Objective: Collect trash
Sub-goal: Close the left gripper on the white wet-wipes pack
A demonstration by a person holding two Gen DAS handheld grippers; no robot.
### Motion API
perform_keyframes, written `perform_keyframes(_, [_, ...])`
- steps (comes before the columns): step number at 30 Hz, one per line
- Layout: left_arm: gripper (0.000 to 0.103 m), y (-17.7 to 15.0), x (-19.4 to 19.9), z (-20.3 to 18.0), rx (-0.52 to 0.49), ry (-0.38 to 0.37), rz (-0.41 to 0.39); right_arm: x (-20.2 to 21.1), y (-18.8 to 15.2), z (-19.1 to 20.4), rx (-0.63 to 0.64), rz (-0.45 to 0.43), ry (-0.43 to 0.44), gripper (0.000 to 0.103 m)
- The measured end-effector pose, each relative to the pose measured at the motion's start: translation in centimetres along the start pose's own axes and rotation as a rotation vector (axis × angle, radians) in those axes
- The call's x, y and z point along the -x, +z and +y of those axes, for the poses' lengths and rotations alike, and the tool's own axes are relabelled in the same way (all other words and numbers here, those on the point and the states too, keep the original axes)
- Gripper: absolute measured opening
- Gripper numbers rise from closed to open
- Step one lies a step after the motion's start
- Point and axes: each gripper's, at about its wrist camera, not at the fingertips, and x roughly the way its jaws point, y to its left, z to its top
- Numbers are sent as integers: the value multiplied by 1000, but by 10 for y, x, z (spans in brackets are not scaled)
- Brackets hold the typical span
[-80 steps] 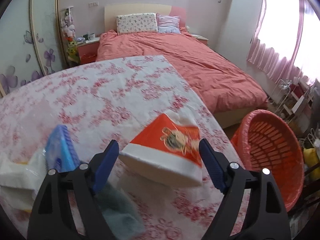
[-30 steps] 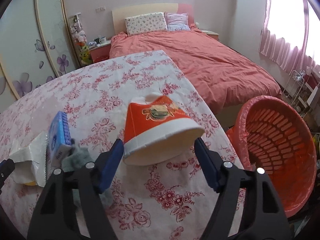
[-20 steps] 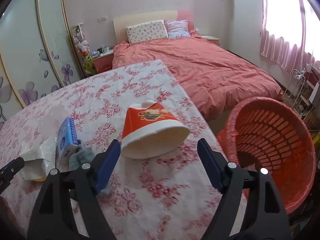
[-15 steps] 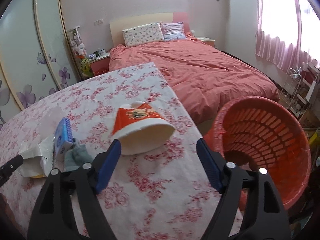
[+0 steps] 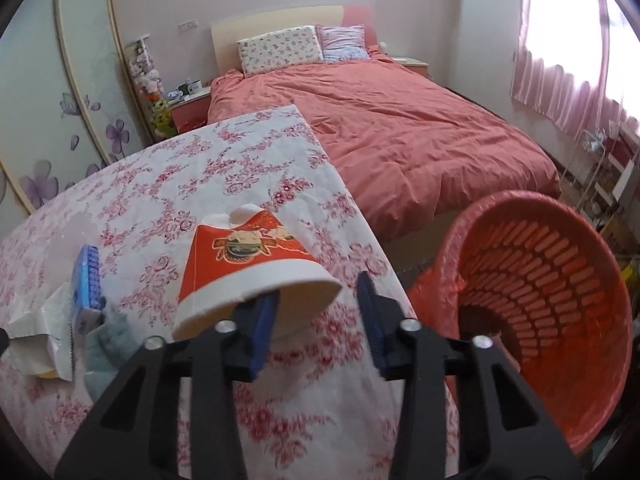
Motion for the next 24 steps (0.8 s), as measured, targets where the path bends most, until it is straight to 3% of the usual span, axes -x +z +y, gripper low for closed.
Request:
perform_keyframes(1, [67,0,0,0,0,0,0,-2,0,1,6,1,2,22])
perform_keyframes(2, [67,0,0,1,0,0,1,-4,1,1,8,13,11,9])
perform_keyframes(3, [67,-1,0,1,-2,0,2,-4,1,1,7,15,16,8])
perform_keyframes(7, [67,-2,1,2,-9,-8,3,10,-4,3,14,-37,4,7])
perform_keyframes(15, [67,-2,-6,5,3,-11,23,28,-12,1,-7,-57,14,6])
perform_keyframes(24, [67,20,-20,14,27,44,7,34,-13,0,-13,-56,18,6])
